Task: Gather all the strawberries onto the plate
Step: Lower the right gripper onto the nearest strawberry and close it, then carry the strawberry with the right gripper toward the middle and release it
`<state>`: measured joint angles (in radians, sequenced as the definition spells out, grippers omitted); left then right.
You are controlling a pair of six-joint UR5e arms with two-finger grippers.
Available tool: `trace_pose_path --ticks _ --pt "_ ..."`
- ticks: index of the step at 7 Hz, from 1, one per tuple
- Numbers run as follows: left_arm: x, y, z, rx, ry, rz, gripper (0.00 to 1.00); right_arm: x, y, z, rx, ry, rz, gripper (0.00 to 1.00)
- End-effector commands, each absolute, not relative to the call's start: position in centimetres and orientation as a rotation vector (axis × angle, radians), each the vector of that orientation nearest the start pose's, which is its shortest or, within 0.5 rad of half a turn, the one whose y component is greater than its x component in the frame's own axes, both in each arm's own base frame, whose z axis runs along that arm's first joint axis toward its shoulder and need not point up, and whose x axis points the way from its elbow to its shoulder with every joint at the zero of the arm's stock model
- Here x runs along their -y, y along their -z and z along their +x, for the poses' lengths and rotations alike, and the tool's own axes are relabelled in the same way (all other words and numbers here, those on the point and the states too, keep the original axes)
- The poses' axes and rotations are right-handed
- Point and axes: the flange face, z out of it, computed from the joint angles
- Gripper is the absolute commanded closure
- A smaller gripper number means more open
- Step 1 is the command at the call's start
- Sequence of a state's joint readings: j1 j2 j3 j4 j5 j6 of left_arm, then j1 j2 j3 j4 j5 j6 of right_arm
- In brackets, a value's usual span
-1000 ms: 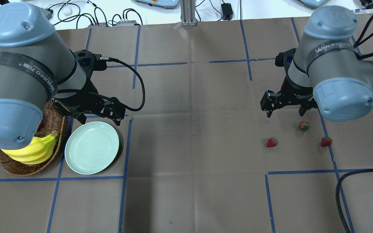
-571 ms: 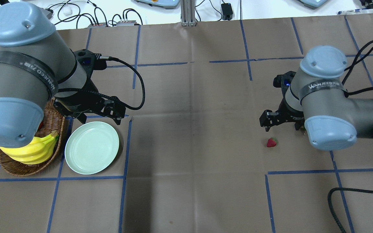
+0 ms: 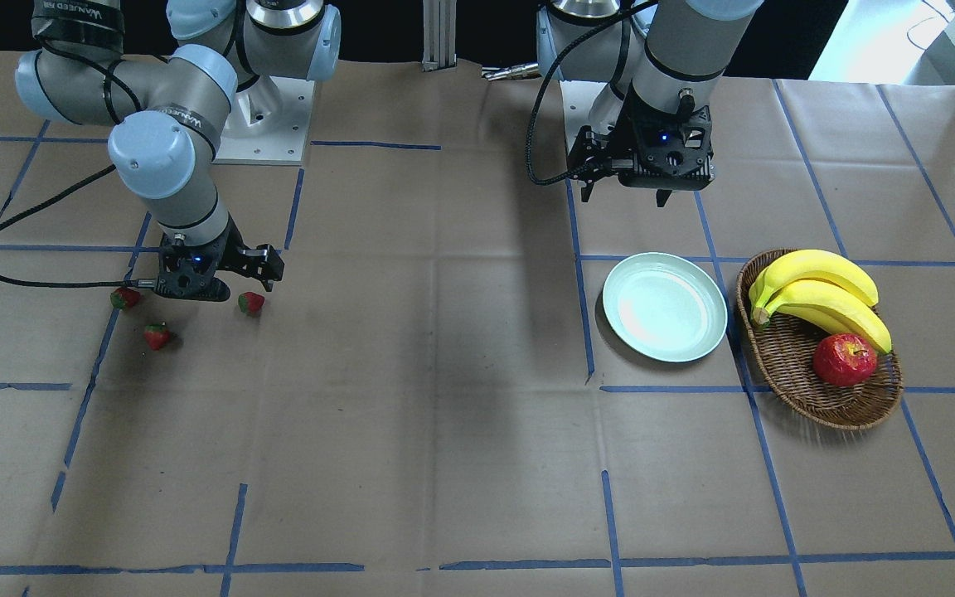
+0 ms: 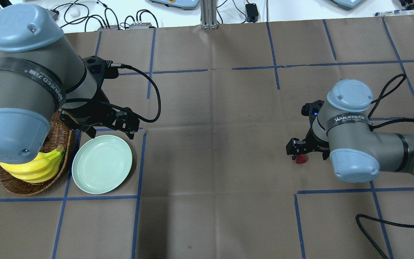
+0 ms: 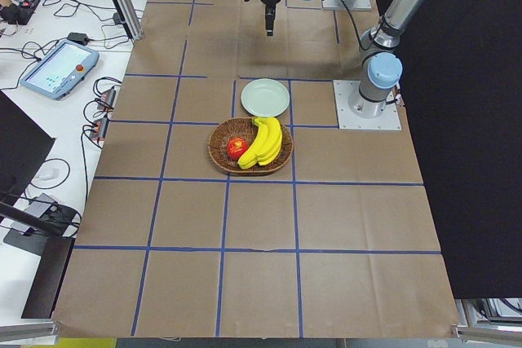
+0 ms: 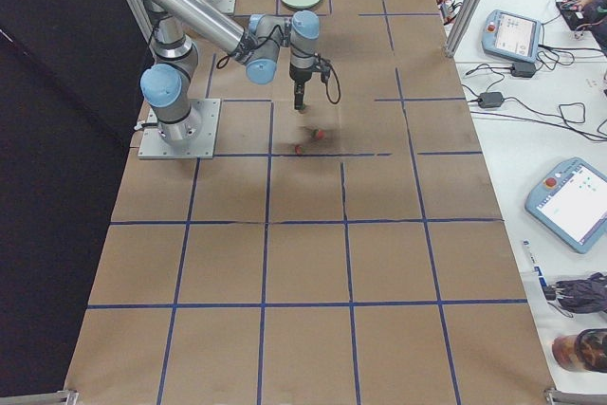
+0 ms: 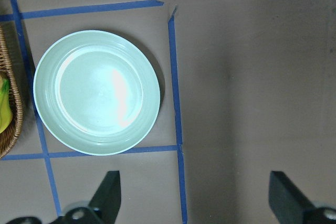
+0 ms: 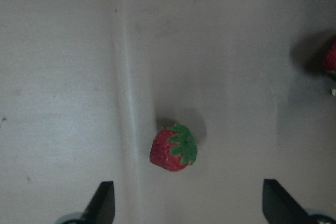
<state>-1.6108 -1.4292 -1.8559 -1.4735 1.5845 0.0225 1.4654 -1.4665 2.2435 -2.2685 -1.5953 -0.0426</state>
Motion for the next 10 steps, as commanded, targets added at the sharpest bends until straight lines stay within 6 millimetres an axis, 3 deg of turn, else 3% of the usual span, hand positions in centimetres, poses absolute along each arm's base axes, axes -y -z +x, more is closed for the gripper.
trace_pose_path --ticks 1,4,6,9,10 --pt "41.0 -43.4 -14.7 -3.118 -0.036 0.101 0.00 43.2 -18.7 8.8 -3.142 -0.146 0.124 0.08" --pt "41.3 -42.5 -14.6 -3.119 -0.069 0.096 0.00 43.2 -18.0 8.9 -3.127 -0.175 0.125 0.13" --pt "40.6 -40.9 -14.6 -3.119 -0.077 0.096 0.00 43.3 -17.8 8.9 -3.125 -0.180 0.127 0.39" --pt "40.7 -40.5 -14.6 -3.121 -0.069 0.096 0.00 43.4 -17.9 8.9 -3.127 -0.173 0.127 0.84" --pt "40.9 -40.4 -14.7 -3.121 -0.055 0.101 0.00 43.7 -18.8 8.8 -3.130 -0.142 0.130 0.94"
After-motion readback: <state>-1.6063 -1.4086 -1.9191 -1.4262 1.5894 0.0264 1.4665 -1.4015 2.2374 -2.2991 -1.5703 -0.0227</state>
